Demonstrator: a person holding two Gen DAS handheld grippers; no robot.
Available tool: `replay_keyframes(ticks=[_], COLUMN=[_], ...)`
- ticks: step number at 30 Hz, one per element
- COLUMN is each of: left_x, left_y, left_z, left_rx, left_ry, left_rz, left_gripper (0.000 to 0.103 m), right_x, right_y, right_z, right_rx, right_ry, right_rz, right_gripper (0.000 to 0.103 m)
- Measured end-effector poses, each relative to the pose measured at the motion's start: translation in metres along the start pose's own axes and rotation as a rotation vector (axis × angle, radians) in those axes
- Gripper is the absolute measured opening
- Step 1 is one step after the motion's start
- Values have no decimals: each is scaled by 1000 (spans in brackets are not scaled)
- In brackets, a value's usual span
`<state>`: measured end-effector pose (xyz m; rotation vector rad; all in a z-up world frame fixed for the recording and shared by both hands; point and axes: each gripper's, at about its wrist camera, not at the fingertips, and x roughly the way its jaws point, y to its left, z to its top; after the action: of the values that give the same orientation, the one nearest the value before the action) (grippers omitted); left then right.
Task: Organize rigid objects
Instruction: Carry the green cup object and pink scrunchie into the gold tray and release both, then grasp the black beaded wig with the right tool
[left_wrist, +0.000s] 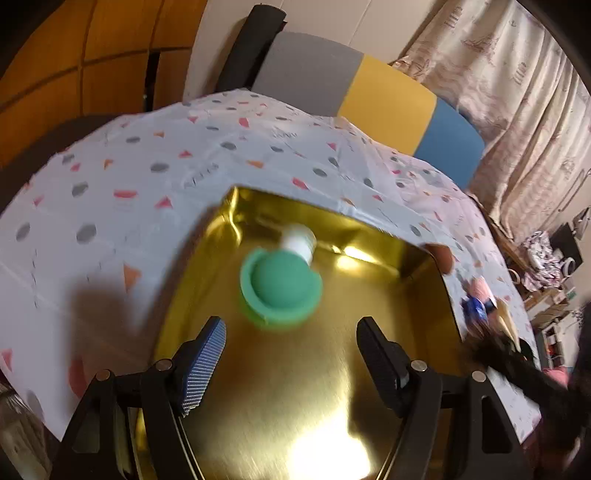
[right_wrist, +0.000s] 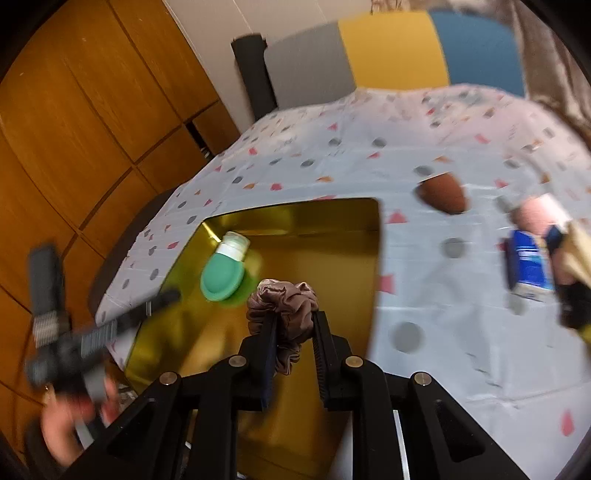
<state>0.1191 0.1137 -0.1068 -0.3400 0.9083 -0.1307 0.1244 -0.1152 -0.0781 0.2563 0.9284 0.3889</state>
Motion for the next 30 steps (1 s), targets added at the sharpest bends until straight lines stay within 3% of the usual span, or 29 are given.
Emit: replay_keyframes(ticks=[7, 13, 16, 19, 22, 30], left_x=[-5, -10, -12, -12, -12, -13], left_y=[3, 12, 14, 15, 14, 7], left_z=[-22, -27, -27, -27, -26, -30], left_rx=[-10, -48, -52, -54, -57, -34], left_ry=[11, 7, 4, 3, 5, 9], left_rz=[-6, -9, -4, -1, 0, -30], left_gripper=[75, 75, 75, 75, 75, 75], right_x=[66, 101, 113, 119, 105, 41], right_y=[14, 21, 21, 17, 12, 8], right_z=[32, 54, 62, 66, 67, 53], right_rx=[10, 12, 12, 35, 55, 15], right_ry=[84, 80, 70, 78, 38, -73], right_rz=[-27, -38, -57, -38, -33, -55], right_gripper=[19, 20, 26, 46, 59, 75])
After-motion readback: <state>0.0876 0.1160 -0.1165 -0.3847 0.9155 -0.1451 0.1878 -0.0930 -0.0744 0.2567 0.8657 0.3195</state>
